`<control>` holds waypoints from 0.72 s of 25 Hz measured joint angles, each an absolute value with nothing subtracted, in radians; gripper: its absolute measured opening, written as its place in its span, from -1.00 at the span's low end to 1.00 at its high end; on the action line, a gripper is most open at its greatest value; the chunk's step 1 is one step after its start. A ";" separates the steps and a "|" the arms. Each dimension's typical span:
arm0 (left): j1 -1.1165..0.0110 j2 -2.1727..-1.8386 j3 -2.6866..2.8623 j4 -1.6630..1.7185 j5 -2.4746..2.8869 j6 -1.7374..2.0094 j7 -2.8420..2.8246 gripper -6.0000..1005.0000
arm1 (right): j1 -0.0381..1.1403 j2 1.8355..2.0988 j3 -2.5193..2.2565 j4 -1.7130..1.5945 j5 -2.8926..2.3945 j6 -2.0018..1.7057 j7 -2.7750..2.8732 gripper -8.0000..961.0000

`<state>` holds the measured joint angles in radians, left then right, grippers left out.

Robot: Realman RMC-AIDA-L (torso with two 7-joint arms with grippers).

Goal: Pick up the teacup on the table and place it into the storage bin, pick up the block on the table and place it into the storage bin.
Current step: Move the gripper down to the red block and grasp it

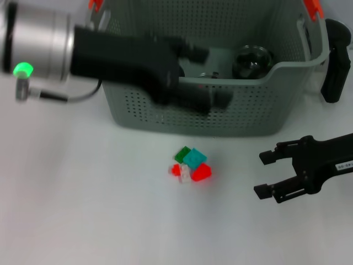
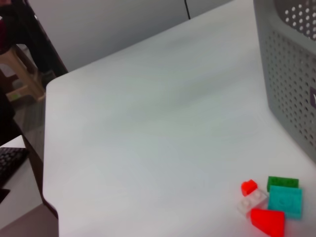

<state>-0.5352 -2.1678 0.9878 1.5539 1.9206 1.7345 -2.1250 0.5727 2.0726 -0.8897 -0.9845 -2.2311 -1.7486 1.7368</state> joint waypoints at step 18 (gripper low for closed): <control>-0.421 -2.158 0.971 1.236 1.910 1.885 -1.754 0.90 | 0.737 2.100 -0.971 -0.737 -2.357 -1.505 1.744 0.90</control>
